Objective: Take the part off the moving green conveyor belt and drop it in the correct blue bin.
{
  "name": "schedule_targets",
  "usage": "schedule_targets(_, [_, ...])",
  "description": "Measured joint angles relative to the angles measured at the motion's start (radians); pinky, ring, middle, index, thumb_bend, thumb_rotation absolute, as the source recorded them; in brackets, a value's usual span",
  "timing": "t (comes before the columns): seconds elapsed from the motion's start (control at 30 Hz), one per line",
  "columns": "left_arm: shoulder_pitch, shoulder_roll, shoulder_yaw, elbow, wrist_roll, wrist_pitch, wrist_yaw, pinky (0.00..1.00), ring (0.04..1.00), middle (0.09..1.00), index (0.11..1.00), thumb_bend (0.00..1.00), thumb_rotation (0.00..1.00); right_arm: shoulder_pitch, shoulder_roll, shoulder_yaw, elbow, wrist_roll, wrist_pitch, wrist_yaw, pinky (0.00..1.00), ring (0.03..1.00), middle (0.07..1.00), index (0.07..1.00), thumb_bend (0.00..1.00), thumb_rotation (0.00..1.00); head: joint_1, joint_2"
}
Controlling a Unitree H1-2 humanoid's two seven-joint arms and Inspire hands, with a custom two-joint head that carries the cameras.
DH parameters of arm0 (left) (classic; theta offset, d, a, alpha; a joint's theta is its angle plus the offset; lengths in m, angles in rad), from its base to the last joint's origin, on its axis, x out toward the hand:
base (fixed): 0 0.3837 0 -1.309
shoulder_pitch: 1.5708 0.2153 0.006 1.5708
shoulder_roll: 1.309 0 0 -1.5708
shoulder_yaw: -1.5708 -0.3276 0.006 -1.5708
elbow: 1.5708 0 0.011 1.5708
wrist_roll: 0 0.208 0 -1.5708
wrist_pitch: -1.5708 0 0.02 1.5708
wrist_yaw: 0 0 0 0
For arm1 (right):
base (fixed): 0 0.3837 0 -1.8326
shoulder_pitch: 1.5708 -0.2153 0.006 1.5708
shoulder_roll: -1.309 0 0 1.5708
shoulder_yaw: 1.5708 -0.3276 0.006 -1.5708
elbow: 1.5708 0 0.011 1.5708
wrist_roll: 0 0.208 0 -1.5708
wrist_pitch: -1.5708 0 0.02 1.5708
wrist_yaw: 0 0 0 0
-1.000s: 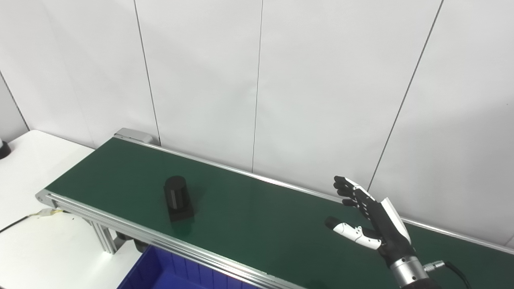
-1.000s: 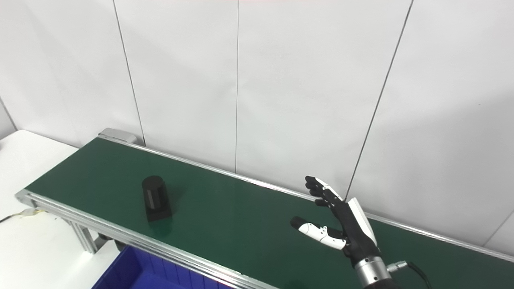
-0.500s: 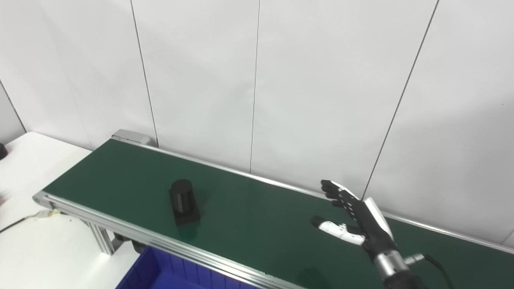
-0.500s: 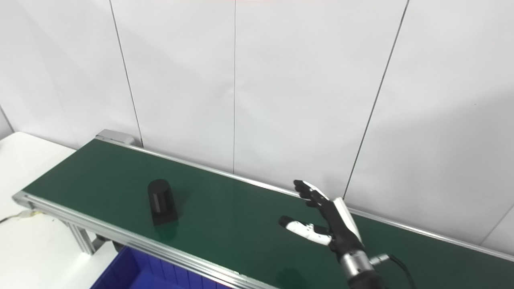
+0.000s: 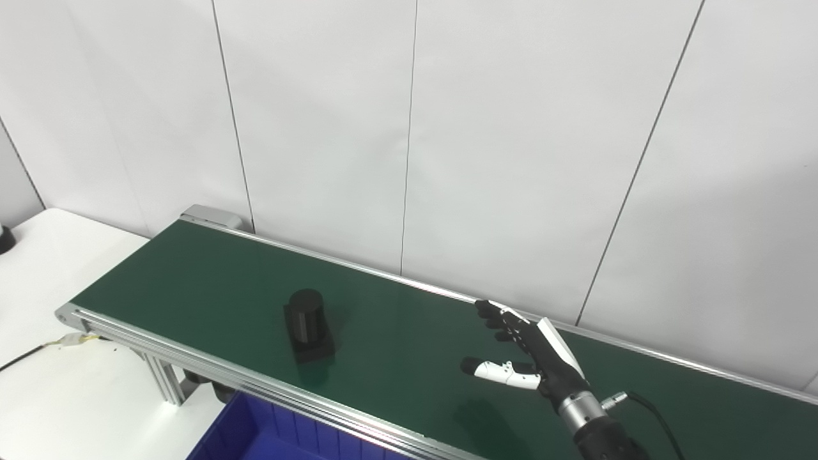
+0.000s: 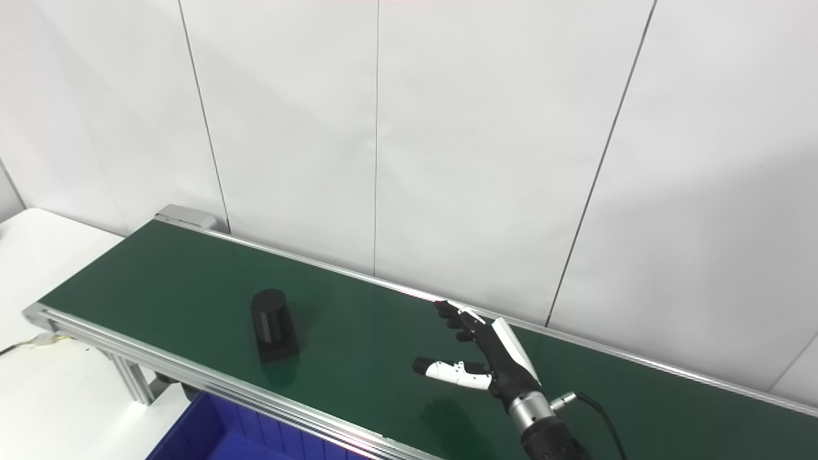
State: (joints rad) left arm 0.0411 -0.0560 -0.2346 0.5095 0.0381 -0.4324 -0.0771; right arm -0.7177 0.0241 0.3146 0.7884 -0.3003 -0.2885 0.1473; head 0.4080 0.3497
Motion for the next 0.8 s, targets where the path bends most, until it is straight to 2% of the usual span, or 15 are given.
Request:
schedule_targets(0.13, [0.0,0.0,-0.007,0.0,0.003,0.0,0.008,0.71,0.776,0.807,0.782,1.0,0.33,-0.014,0.011,0.0,0.062,-0.001,-0.029,-0.005,0.83,0.856,0.866,0.882,0.84,0.48,0.003,0.0])
schedule_targets(0.53, [-0.003,0.0,-0.03,0.005,0.018,-0.002,0.044,0.71,0.763,0.794,0.785,1.0,0.33,-0.082,0.065,0.016,0.216,-0.027,-0.038,-0.028,0.8,0.849,0.852,0.884,0.85,0.49,0.012,0.002])
schedule_targets(0.7, [-0.008,-0.001,-0.037,0.015,0.018,-0.006,0.053,0.7,0.752,0.785,0.777,1.0,0.31,-0.104,0.082,0.025,0.239,-0.045,-0.056,-0.046,0.82,0.861,0.847,0.887,0.85,0.5,0.018,0.0])
schedule_targets(0.8, [-0.009,-0.003,-0.046,0.017,0.019,-0.006,0.067,0.69,0.749,0.783,0.774,0.97,0.26,-0.11,0.085,0.027,0.245,-0.047,-0.059,-0.048,0.83,0.87,0.851,0.889,0.85,0.5,0.02,0.002])
